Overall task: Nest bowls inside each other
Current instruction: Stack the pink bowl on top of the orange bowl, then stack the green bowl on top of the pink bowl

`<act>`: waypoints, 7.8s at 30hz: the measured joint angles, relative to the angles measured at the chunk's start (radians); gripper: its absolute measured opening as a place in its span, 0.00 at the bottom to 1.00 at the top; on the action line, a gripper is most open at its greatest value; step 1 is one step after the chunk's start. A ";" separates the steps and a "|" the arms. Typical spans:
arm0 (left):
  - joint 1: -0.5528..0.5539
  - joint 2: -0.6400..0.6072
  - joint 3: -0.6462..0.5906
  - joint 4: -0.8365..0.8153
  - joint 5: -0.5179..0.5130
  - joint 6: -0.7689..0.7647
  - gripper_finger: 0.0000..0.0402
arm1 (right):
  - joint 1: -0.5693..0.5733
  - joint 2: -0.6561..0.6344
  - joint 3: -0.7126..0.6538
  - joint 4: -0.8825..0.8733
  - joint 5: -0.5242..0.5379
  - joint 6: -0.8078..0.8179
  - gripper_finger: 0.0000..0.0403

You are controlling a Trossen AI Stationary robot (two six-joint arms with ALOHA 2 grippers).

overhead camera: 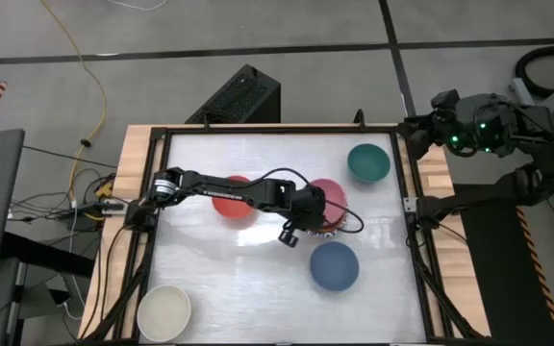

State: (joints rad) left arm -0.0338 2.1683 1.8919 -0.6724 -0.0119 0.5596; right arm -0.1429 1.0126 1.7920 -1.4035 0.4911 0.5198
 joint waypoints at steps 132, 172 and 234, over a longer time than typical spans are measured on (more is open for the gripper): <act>0.206 -0.188 0.430 -0.600 0.417 0.086 0.47 | 0.243 0.065 -0.725 0.300 -0.385 -0.785 0.02; 0.134 -0.102 0.428 -0.405 0.072 0.503 0.47 | 0.344 0.285 -0.475 0.259 -0.360 -0.921 0.02; 0.085 -0.071 0.426 -0.488 0.060 0.317 0.00 | 0.337 -0.067 -0.474 0.391 -0.104 -0.572 0.36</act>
State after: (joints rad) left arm 0.0513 2.0975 2.3180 -1.1605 0.0484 0.8764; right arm 0.1940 0.9452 1.3178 -1.0126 0.3867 -0.0519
